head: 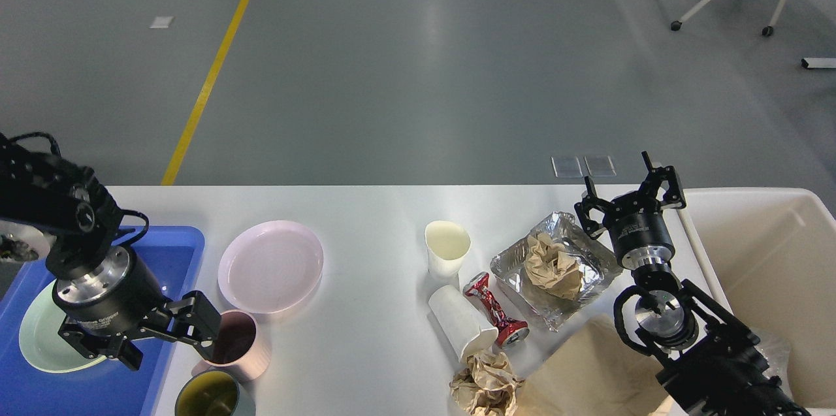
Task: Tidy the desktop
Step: 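Lower the left gripper onto the dark olive cup and grasp it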
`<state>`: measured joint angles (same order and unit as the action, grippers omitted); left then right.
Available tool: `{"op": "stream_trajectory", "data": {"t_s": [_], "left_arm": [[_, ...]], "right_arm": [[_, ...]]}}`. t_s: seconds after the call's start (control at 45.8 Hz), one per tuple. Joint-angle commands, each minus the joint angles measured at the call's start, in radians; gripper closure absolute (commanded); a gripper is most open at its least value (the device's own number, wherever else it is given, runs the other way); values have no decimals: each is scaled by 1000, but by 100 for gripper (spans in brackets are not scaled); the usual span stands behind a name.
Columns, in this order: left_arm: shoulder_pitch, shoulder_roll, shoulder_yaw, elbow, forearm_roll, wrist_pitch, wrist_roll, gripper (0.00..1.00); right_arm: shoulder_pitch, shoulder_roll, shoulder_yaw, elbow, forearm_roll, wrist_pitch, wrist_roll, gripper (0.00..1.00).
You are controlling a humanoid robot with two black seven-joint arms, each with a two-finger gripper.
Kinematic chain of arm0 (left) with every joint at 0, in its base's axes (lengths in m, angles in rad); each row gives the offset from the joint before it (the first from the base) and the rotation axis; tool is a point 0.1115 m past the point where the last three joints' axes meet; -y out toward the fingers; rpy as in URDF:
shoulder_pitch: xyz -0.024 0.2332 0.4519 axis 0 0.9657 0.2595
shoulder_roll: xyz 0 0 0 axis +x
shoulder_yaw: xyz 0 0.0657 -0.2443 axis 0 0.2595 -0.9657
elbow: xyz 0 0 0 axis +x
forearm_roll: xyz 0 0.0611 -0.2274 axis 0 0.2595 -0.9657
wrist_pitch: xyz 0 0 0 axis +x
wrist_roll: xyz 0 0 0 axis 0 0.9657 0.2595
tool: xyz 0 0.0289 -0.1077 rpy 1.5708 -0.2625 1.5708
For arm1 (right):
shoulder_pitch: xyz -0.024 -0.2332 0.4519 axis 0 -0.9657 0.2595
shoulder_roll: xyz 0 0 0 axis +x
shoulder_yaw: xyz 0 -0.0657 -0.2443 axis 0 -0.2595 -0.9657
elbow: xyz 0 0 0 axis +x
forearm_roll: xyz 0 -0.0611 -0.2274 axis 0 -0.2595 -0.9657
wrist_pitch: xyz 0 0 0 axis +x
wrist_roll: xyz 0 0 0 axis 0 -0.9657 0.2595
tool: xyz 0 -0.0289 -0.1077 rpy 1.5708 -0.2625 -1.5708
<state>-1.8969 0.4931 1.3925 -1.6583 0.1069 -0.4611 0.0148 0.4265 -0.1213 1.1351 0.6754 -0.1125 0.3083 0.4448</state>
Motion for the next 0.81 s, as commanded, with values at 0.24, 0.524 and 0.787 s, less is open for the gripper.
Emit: {"op": "stream_trajectory", "data": {"t_s": [0.24, 0.524, 0.787], "left_arm": [[203, -2, -55, 20, 92, 168, -3, 24], [305, -53, -90, 89, 92, 234, 2, 24], [348, -60, -118, 118, 92, 260, 4, 35]], "right_arm": [[0, 0, 0, 0, -1, 0, 0, 0], [0, 0, 0, 0, 0, 0, 0, 0], [0, 0, 0, 0, -1, 0, 0, 0]]}}
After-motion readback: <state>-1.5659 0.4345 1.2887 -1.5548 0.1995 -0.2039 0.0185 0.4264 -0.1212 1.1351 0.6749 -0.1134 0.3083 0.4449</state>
